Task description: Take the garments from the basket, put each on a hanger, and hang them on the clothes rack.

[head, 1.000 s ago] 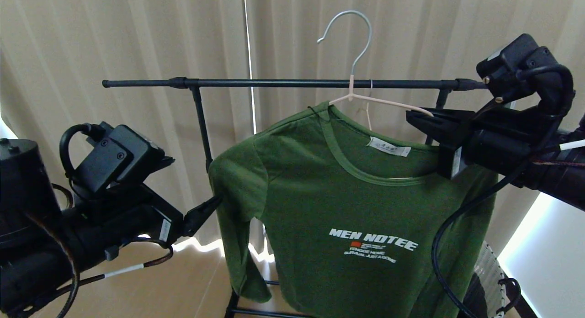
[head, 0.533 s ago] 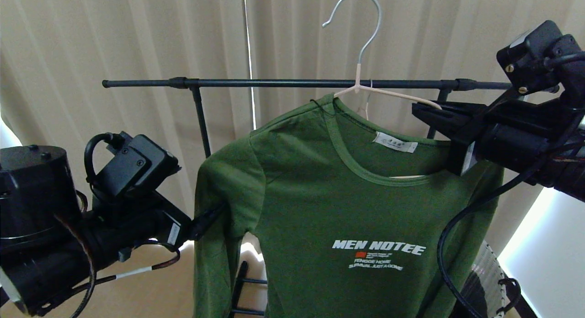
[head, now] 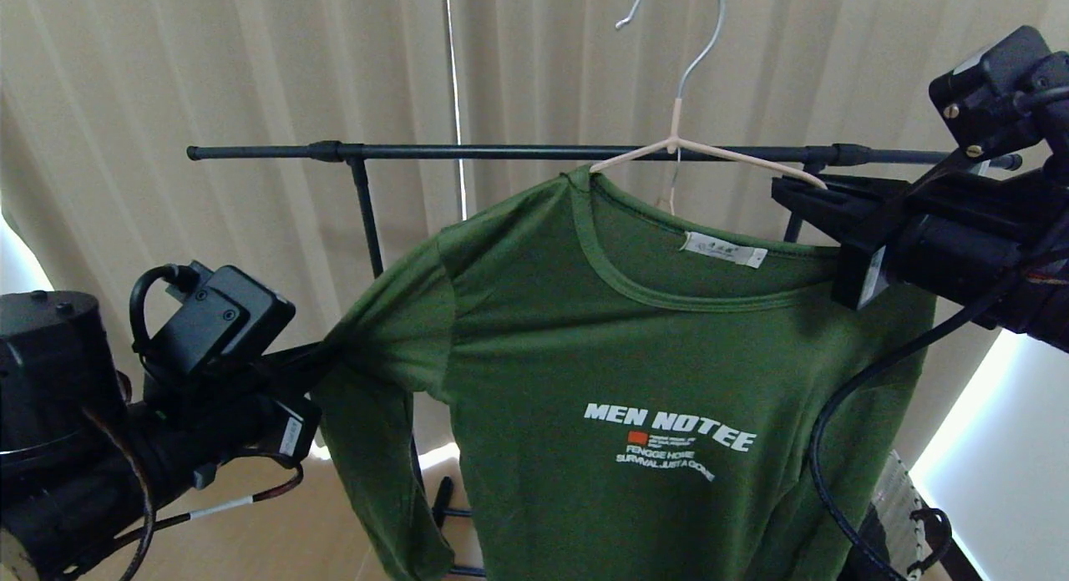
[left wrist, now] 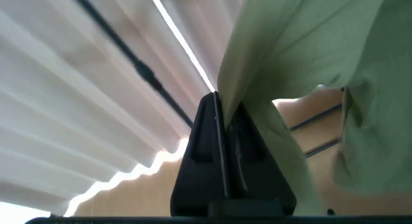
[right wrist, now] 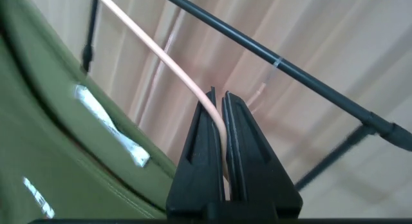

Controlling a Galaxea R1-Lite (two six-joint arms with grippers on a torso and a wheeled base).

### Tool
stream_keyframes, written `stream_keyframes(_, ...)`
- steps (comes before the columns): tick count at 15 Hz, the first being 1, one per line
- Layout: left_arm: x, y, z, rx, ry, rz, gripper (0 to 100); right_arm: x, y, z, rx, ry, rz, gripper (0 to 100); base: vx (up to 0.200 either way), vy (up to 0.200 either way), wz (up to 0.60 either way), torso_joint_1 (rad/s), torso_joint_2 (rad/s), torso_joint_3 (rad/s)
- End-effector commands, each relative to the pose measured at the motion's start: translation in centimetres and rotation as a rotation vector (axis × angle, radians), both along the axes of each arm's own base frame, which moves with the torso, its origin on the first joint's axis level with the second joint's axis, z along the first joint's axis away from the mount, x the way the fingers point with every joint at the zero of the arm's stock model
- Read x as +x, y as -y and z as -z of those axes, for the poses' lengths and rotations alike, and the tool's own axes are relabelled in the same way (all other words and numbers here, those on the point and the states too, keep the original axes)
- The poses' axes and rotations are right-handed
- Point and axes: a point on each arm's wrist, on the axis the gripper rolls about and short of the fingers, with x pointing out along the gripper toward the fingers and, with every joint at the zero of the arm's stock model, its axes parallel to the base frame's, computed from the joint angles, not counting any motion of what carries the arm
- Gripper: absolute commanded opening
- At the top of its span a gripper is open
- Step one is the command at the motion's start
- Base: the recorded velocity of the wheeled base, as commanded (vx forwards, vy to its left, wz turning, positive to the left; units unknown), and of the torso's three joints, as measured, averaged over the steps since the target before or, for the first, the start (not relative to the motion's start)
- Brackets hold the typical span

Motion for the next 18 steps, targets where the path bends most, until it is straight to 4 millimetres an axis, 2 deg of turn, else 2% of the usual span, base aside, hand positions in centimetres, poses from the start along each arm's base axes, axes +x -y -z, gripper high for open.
stream_keyframes(1,-0.34,-0.79,0.37,0.003,-0.005,-0.031,0,0.25,0.31,0.11,-0.003,-0.003,0.016,0,0.0,0.0,0.0,0.0,0.0,0.0)
stream_keyframes(13,0.06,-1.06,-0.08,-0.006,0.009,-0.05,0,0.57,0.64,0.21,-0.008,-0.011,0.038,0,0.0,0.0,0.0,0.0,0.0,0.0)
stream_keyframes(14,-0.02,-1.03,-0.03,-0.008,0.007,-0.048,100,0.61,0.62,0.25,-0.009,-0.012,0.038,0,0.0,0.0,0.0,0.0,0.0,0.0)
stream_keyframes(18,-0.39,-1.07,-0.3,-0.031,0.017,-0.027,100,1.08,1.21,0.47,-0.015,-0.025,0.07,0,0.0,0.0,0.0,0.0,0.0,0.0)
